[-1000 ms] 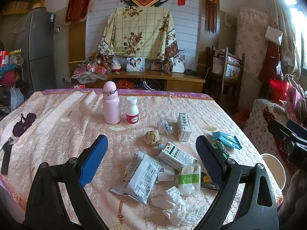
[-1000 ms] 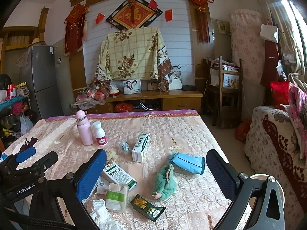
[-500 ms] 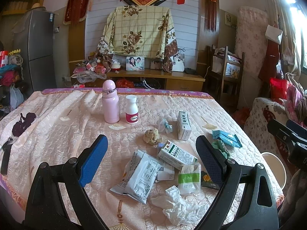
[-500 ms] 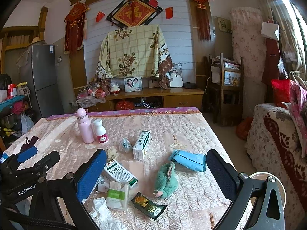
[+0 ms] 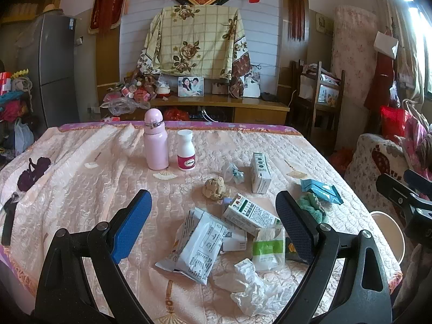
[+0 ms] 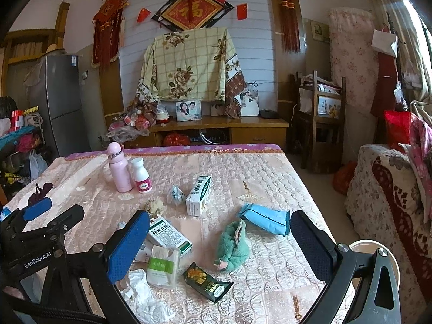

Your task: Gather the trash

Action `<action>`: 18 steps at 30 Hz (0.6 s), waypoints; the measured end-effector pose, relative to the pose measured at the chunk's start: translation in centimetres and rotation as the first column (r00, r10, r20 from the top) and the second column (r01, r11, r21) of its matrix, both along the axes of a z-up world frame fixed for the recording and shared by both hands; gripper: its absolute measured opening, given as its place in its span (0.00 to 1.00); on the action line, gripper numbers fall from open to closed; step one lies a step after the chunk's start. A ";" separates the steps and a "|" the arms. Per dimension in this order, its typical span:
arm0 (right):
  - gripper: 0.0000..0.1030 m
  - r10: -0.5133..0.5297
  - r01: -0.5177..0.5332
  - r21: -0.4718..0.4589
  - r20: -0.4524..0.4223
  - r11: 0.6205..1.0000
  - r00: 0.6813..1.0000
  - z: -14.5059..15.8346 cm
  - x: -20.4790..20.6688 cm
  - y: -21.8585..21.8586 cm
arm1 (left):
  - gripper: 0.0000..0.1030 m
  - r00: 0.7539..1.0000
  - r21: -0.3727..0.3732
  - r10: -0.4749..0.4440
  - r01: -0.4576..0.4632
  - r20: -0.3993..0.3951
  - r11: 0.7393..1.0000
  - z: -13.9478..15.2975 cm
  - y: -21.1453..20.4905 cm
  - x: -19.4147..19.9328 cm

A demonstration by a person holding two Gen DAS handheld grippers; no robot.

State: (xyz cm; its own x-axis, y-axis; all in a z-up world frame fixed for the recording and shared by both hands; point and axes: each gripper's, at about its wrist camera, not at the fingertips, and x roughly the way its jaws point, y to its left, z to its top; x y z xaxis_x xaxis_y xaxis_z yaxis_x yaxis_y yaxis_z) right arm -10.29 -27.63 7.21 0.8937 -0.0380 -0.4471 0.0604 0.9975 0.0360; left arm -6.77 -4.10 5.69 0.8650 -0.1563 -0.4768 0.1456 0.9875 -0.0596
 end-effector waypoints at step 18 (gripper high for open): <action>1.00 0.013 -0.013 -0.007 -0.046 1.000 0.999 -0.9 0.3 -0.5 | 0.90 0.999 0.016 0.004 -0.003 -0.034 1.000 -0.6 0.2 0.9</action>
State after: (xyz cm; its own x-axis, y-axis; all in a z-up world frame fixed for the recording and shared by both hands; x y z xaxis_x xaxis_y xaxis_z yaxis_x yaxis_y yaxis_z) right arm -9.98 -28.13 6.34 0.8727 -0.0297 -0.4874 0.0490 0.9984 0.0267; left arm -5.87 -3.90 5.12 0.8489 -0.1455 -0.5081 0.1405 0.9889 -0.0483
